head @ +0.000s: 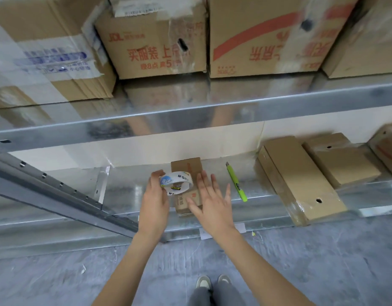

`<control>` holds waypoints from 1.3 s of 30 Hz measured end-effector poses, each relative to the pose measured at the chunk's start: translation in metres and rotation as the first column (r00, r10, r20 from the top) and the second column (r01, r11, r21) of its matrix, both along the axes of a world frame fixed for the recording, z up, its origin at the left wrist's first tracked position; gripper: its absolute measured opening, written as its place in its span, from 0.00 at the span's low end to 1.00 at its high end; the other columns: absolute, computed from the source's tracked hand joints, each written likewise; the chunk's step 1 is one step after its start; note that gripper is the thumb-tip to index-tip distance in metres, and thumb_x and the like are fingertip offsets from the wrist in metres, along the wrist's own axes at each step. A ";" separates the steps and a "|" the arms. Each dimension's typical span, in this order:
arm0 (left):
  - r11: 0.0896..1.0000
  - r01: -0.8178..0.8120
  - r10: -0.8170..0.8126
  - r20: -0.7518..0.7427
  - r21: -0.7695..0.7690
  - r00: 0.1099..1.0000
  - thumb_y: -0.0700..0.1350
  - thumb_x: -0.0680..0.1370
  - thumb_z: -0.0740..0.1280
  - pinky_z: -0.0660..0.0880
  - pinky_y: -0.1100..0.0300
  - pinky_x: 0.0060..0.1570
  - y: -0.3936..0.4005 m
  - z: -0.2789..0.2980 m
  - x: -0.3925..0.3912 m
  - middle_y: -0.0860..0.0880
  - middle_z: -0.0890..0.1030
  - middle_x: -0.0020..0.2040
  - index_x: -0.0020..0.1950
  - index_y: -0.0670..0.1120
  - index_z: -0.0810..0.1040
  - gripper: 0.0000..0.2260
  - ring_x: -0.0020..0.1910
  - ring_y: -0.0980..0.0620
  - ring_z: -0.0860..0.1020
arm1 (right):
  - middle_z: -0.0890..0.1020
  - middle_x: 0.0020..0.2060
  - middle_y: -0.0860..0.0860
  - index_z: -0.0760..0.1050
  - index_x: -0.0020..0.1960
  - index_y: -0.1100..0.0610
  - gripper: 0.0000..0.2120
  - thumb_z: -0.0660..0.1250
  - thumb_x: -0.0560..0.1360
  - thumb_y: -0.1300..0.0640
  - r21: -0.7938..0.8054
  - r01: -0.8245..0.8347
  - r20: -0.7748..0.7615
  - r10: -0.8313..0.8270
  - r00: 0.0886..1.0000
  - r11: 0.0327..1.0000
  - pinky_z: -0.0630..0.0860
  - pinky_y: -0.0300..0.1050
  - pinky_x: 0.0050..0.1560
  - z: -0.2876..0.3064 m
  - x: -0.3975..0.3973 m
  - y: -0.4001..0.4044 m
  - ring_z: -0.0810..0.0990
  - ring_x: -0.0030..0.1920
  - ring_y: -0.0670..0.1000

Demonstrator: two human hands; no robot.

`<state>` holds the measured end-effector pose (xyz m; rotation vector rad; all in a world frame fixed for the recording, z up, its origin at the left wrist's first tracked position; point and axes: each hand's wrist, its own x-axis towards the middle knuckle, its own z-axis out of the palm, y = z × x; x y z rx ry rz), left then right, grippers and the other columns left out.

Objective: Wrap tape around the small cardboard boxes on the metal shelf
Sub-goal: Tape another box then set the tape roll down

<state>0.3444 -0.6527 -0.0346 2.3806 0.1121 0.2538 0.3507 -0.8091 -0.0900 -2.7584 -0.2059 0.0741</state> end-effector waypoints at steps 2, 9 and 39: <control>0.997 0.030 -0.032 0.020 0.064 0.999 0.27 0.72 0.58 0.67 0.57 0.43 0.004 0.001 0.001 0.43 0.75 0.61 0.68 0.43 0.68 0.25 0.52 0.42 0.76 | 0.48 0.79 0.44 0.49 0.79 0.50 0.37 0.40 0.76 0.33 -0.003 -0.004 -0.010 0.004 1.000 1.000 0.41 0.64 0.74 0.000 -0.001 -0.001 0.45 0.78 0.49; 0.922 0.303 -0.297 -0.064 0.240 0.953 0.24 0.72 0.57 0.73 0.49 0.58 0.011 0.020 0.017 0.44 0.67 0.69 0.75 0.59 0.61 0.39 0.59 0.44 0.71 | 0.51 0.79 0.46 0.50 0.79 0.53 0.37 0.44 0.76 0.34 0.027 -0.003 0.008 0.003 1.000 1.000 0.44 0.63 0.74 -0.002 0.006 -0.001 0.47 0.78 0.49; 0.818 0.547 -0.206 -0.797 0.177 0.567 0.58 0.66 0.62 0.67 0.56 0.38 -0.026 0.062 0.099 0.49 0.76 0.37 0.36 0.49 0.75 0.13 0.37 0.50 0.73 | 0.52 0.79 0.47 0.50 0.79 0.53 0.36 0.46 0.77 0.35 0.024 0.013 0.015 -0.013 1.000 1.000 0.47 0.62 0.75 -0.002 0.000 0.002 0.51 0.78 0.50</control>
